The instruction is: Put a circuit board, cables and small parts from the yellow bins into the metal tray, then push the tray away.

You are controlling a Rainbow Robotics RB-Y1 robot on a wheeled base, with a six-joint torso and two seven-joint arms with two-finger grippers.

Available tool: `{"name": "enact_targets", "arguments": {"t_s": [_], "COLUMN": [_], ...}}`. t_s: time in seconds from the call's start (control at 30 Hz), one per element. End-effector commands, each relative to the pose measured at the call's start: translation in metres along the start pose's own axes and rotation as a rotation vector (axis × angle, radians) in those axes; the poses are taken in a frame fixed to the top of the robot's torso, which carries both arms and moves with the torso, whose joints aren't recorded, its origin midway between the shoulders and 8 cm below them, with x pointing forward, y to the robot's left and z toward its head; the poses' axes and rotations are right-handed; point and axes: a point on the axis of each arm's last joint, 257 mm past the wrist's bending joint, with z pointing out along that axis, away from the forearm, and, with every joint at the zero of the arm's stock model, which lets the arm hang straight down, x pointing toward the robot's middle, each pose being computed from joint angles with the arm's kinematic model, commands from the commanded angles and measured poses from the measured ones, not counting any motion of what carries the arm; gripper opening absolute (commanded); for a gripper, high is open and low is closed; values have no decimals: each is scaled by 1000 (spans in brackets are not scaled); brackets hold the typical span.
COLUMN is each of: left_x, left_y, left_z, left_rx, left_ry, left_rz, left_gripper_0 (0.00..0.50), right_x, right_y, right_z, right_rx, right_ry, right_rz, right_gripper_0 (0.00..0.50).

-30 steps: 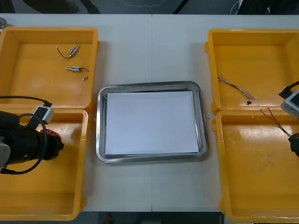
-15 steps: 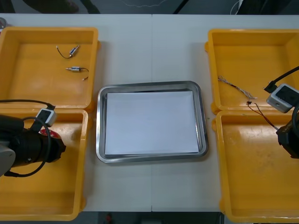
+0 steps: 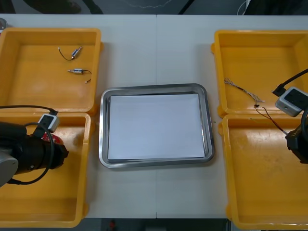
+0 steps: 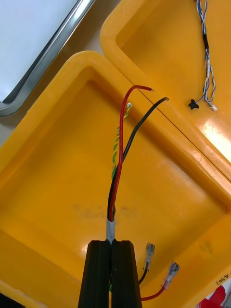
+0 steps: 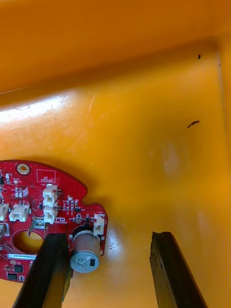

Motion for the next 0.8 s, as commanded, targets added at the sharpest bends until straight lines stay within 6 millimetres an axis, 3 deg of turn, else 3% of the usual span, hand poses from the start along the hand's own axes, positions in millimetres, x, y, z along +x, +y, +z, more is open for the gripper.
{"name": "enact_targets", "arguments": {"t_s": [0.03, 0.07, 0.47, 0.67, 0.8], "left_x": [18, 17, 9, -7, -18], "left_y": [10, 10, 15, 19, 20], "left_z": [1, 1, -3, -27, -60], "left_rx": [-27, -28, -38, -40, -54], "left_ry": [27, 26, 7, 7, 18], "left_rz": [52, 54, 64, 53, 65], "left_gripper_0": [44, 2, 0, 0, 0], "right_x": [3, 3, 3, 3, 3], "right_y": [-10, -10, -6, -4, -5], "right_z": [-4, -5, -4, -3, -3], "right_rx": [35, 38, 20, 15, 17], "right_ry": [20, 19, 18, 19, 19], "right_rz": [23, 26, 35, 43, 49], "right_gripper_0": [0, 0, 0, 0, 0]}}
